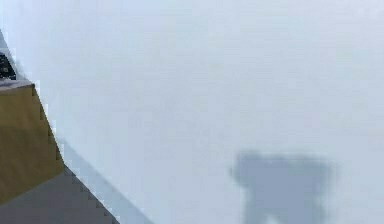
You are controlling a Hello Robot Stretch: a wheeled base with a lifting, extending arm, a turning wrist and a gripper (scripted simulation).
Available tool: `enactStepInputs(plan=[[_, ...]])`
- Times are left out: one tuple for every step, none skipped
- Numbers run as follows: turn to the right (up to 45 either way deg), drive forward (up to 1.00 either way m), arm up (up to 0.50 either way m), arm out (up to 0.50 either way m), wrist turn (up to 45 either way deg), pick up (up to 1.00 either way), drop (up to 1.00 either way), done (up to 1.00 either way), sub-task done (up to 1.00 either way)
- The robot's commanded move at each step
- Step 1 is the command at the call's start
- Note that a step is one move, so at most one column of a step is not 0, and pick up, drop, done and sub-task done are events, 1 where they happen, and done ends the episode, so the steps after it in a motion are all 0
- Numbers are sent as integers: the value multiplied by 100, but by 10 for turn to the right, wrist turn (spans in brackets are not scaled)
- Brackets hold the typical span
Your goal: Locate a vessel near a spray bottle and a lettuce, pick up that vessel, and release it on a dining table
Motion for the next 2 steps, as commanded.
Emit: enactStepInputs(plan=[[-450, 0, 0, 0, 0, 0, 0, 0, 0], [0, 55, 0, 0, 0, 0, 0, 0, 0]])
